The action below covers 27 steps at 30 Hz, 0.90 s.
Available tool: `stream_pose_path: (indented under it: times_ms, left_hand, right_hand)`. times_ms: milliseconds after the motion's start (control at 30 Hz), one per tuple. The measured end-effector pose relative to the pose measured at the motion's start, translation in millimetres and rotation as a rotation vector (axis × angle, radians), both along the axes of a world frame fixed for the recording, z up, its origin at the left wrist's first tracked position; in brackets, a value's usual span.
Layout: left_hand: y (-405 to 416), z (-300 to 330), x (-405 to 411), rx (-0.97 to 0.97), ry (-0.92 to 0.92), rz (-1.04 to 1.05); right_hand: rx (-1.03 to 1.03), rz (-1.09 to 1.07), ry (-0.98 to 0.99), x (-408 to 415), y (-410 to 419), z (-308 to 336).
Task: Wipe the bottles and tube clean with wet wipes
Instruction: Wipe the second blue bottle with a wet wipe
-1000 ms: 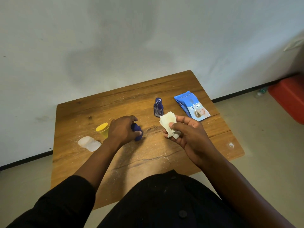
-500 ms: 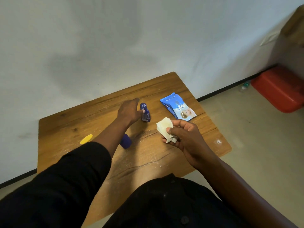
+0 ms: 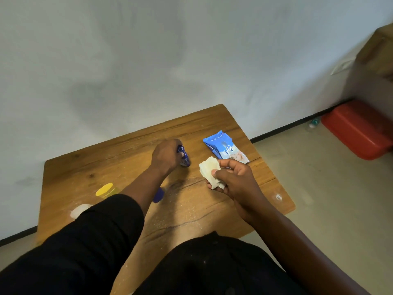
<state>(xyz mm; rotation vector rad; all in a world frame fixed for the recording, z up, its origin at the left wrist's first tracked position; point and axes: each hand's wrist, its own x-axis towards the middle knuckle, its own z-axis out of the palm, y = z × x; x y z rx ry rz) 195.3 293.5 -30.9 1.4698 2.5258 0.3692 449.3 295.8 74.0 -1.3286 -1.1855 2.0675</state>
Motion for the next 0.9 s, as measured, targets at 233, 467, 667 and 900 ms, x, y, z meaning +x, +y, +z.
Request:
stream_pose_path:
  times_ms: [233, 467, 667, 900]
  left_hand:
    - [-34.5, 67.5, 12.2, 0.219, -0.102, 0.024]
    - [-112.6, 141.8, 14.8, 0.585, -0.553, 0.049]
    - [-162.7, 176.4, 29.9, 0.965, -0.865, 0.149]
    - [-205.2, 175.5, 40.4, 1.041, -1.008, 0.188]
  right_hand:
    - [0.163, 0.002, -0.043, -5.9, -9.3, 5.1]
    - [0.403, 0.026, -0.068, -14.1, -25.9, 22.3]
    - [0.459, 0.117, 0.029, -31.3, -49.9, 49.8]
    - [0.582, 0.312, 0.129, -64.1, -95.7, 86.8]
